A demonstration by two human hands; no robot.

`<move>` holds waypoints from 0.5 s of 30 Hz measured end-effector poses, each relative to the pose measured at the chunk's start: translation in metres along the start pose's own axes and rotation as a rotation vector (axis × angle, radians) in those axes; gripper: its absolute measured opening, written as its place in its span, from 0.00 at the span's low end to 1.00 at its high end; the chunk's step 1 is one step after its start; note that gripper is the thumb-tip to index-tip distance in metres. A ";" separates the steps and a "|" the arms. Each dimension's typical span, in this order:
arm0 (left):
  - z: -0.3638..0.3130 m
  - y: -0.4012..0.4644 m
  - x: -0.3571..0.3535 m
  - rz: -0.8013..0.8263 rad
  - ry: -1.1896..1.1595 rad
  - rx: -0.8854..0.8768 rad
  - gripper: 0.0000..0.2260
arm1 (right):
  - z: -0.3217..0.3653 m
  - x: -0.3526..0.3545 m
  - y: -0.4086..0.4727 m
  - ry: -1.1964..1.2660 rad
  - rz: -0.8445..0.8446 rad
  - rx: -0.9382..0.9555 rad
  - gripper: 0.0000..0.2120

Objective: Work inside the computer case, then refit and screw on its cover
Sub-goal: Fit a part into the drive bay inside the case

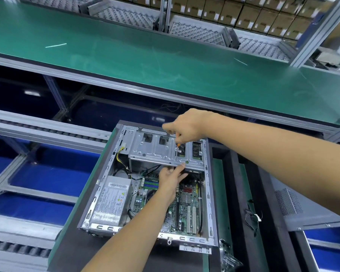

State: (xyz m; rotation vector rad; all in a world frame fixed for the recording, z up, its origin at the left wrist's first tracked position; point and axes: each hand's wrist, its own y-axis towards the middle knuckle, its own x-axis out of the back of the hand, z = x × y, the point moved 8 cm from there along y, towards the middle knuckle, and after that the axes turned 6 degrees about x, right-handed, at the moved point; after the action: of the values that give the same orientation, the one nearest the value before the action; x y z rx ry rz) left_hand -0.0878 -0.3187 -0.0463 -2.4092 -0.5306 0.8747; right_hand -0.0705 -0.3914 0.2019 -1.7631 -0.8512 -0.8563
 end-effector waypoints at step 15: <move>-0.006 -0.003 0.000 0.002 -0.033 -0.006 0.21 | 0.000 -0.004 -0.004 -0.001 0.062 0.034 0.14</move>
State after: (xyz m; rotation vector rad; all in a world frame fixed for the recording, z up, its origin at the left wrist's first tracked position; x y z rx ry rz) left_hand -0.0846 -0.3185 -0.0404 -2.4049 -0.5441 0.9170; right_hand -0.0761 -0.3911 0.2004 -1.7519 -0.8033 -0.7959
